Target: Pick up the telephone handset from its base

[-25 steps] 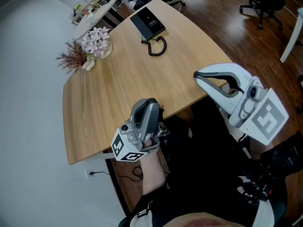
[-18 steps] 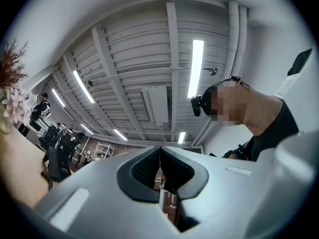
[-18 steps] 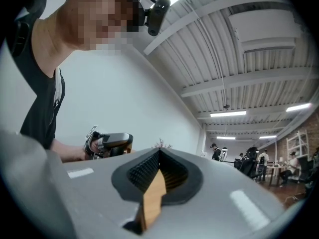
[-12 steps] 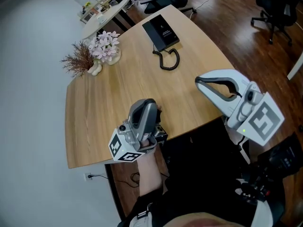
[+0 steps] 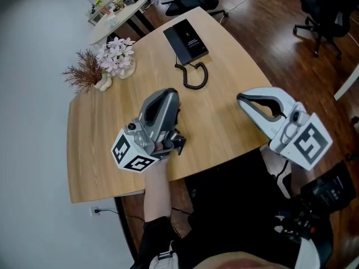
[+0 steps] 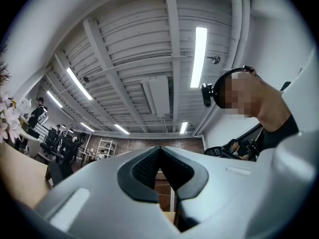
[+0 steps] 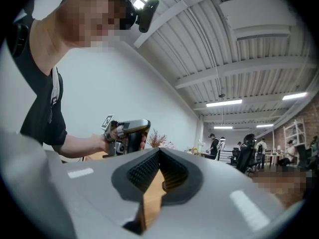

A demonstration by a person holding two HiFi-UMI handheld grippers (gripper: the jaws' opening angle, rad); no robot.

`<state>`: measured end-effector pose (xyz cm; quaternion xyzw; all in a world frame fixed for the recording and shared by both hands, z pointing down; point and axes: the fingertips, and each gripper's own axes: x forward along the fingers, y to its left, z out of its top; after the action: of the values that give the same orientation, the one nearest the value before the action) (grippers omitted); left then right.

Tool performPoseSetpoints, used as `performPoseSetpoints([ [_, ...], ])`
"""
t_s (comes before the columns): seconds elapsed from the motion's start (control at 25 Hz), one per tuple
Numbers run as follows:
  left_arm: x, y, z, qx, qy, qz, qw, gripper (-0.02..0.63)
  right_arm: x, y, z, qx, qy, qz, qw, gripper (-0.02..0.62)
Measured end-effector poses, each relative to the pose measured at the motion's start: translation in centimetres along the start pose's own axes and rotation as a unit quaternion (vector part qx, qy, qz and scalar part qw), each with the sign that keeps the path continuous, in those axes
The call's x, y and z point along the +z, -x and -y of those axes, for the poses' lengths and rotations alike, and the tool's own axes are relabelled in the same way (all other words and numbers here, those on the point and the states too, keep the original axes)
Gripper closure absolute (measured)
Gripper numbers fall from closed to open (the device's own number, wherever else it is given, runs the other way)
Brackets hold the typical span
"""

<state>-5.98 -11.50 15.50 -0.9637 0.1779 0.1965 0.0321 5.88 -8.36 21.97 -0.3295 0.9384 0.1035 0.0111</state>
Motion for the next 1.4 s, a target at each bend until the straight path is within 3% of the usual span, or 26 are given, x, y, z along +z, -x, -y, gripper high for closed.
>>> performPoseSetpoints([
  [0.16, -1.8, -1.4, -4.8, 0.022, 0.04, -0.031, 0.9984, 0.604, -0.4, 0.0, 1.1, -0.01, -0.008, 0.005, 1.0, 0.592],
  [0.32, -3.5, -1.8, -10.5, 0.054, 0.095, -0.036, 0.9934, 0.604, -1.0, -0.8, 3.7, -0.028, -0.018, 0.023, 0.999, 0.592],
  [0.44, -4.5, -1.2, -14.7, 0.085, 0.1, -0.035, 0.9907, 0.604, -2.1, -2.6, 5.9, -0.037, -0.018, 0.011, 0.999, 0.592],
  [0.56, -4.9, -0.4, -18.9, 0.114, 0.095, -0.011, 0.9888, 0.604, -2.7, -5.2, 7.9, -0.038, -0.019, -0.004, 0.999, 0.592],
  [0.68, -5.8, 0.4, -22.7, 0.14, 0.116, 0.021, 0.983, 0.604, -2.7, -8.5, 10.5, -0.041, -0.03, -0.014, 0.999, 0.592],
  [0.8, -7.8, 1.6, -25.9, 0.168, 0.142, 0.037, 0.9749, 0.604, -2.4, -12.2, 13.6, -0.055, -0.049, 0.007, 0.997, 0.588],
  [1.0, -9.0, 3.3, -28.9, 0.189, 0.209, 0.093, 0.955, 0.604, -4.7, -18.6, 18.4, -0.078, -0.091, -0.001, 0.993, 0.557],
  [1.12, -8.6, 4.3, -30.1, 0.199, 0.239, 0.127, 0.942, 0.604, -6.4, -21.9, 19.9, -0.072, -0.11, 0.012, 0.991, 0.49],
  [1.2, -8.6, 5.3, -30.9, 0.213, 0.266, 0.151, 0.928, 0.604, -7.5, -23.2, 20.4, -0.071, -0.113, 0.022, 0.991, 0.457],
  [1.32, -8.6, 7.0, -31.9, 0.23, 0.311, 0.192, 0.9019, 0.604, -9.7, -23.5, 20.6, -0.085, -0.109, 0.021, 0.99, 0.453],
  [1.4, -8.6, 7.7, -32.2, 0.226, 0.334, 0.214, 0.8897, 0.604, -11.2, -23.1, 21.0, -0.099, -0.112, 0.013, 0.989, 0.453],
])
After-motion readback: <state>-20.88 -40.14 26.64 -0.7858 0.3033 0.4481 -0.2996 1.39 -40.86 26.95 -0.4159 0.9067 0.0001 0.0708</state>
